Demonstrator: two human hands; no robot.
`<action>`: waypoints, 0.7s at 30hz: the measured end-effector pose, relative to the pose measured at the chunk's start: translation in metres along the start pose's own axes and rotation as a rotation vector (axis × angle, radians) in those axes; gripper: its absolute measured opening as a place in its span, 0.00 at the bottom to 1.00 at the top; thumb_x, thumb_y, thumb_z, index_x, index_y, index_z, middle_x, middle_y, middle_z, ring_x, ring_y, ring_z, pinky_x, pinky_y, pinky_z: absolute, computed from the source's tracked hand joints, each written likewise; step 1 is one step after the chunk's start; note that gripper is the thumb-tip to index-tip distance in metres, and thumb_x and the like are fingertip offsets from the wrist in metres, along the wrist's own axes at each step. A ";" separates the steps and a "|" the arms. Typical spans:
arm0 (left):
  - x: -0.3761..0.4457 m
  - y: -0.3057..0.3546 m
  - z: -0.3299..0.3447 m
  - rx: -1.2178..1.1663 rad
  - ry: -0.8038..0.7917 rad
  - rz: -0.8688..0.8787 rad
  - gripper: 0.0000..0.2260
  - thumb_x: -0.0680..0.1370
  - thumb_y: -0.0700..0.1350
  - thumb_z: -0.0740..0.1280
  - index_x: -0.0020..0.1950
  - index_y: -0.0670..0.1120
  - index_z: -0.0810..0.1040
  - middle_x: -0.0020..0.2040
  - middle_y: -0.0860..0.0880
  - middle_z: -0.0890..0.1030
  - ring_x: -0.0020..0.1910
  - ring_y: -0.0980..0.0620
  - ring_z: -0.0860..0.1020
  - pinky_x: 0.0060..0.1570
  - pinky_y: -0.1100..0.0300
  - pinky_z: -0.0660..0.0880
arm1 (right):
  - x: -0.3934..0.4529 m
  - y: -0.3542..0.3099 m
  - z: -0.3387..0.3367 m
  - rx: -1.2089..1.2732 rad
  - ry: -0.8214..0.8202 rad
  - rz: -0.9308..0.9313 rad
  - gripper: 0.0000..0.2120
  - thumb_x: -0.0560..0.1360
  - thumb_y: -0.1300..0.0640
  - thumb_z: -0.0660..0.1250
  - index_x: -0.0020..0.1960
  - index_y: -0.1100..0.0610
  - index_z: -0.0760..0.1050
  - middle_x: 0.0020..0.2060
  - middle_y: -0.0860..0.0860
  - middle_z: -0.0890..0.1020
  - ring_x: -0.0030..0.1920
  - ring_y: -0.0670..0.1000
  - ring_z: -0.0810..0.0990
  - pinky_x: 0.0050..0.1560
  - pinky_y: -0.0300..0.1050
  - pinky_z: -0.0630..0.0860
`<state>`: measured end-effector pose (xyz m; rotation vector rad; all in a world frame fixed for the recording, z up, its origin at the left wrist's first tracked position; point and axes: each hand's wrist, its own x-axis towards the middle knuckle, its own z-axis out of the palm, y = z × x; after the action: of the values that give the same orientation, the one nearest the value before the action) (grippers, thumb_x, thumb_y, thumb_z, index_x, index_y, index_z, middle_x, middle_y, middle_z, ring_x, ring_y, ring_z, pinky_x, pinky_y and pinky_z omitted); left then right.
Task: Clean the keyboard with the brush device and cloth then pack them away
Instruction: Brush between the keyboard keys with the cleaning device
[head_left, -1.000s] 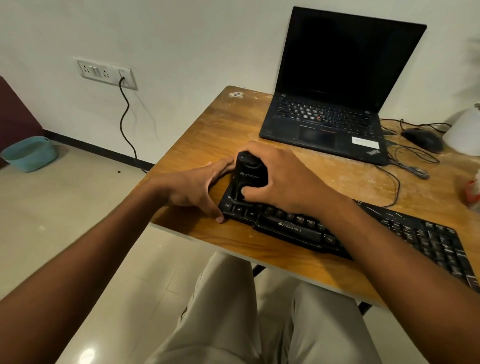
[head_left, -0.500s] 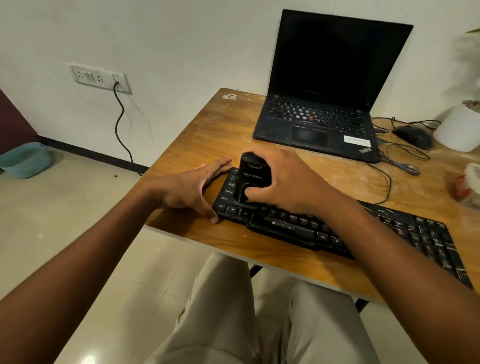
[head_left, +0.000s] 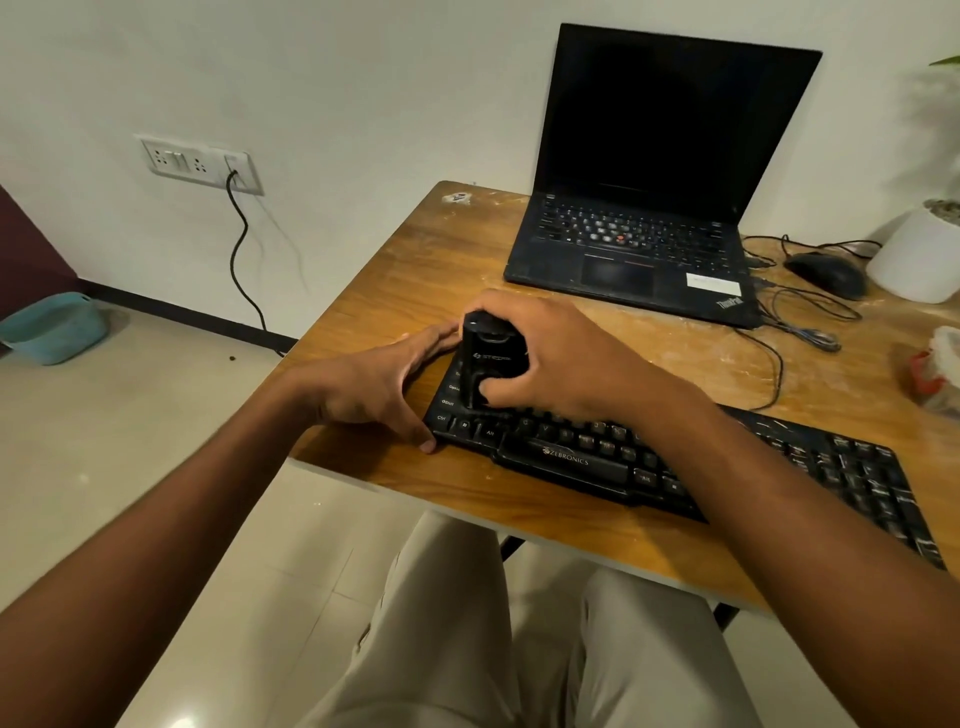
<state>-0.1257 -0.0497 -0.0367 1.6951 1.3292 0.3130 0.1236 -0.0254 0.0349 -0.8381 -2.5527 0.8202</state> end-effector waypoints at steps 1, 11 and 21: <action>-0.001 0.001 0.001 0.007 0.013 0.007 0.55 0.61 0.48 0.88 0.78 0.68 0.58 0.73 0.60 0.71 0.73 0.54 0.69 0.76 0.44 0.67 | 0.004 -0.003 0.007 0.042 0.017 -0.015 0.21 0.71 0.57 0.77 0.59 0.46 0.74 0.47 0.43 0.81 0.45 0.43 0.80 0.42 0.39 0.79; -0.002 0.001 0.000 0.005 -0.006 -0.032 0.64 0.60 0.50 0.87 0.80 0.73 0.45 0.80 0.56 0.61 0.76 0.49 0.65 0.77 0.43 0.65 | -0.008 0.005 -0.008 -0.114 -0.141 0.087 0.21 0.70 0.55 0.78 0.55 0.42 0.71 0.46 0.42 0.79 0.44 0.43 0.80 0.39 0.39 0.78; 0.000 0.000 0.000 0.029 0.013 0.022 0.56 0.60 0.53 0.87 0.78 0.70 0.56 0.74 0.61 0.70 0.77 0.50 0.65 0.77 0.42 0.64 | 0.005 -0.002 0.030 0.038 0.083 0.073 0.24 0.70 0.55 0.78 0.63 0.48 0.73 0.45 0.43 0.79 0.43 0.43 0.80 0.36 0.34 0.75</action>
<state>-0.1256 -0.0500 -0.0370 1.7354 1.3309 0.3192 0.1054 -0.0364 0.0136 -0.9385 -2.4395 0.8351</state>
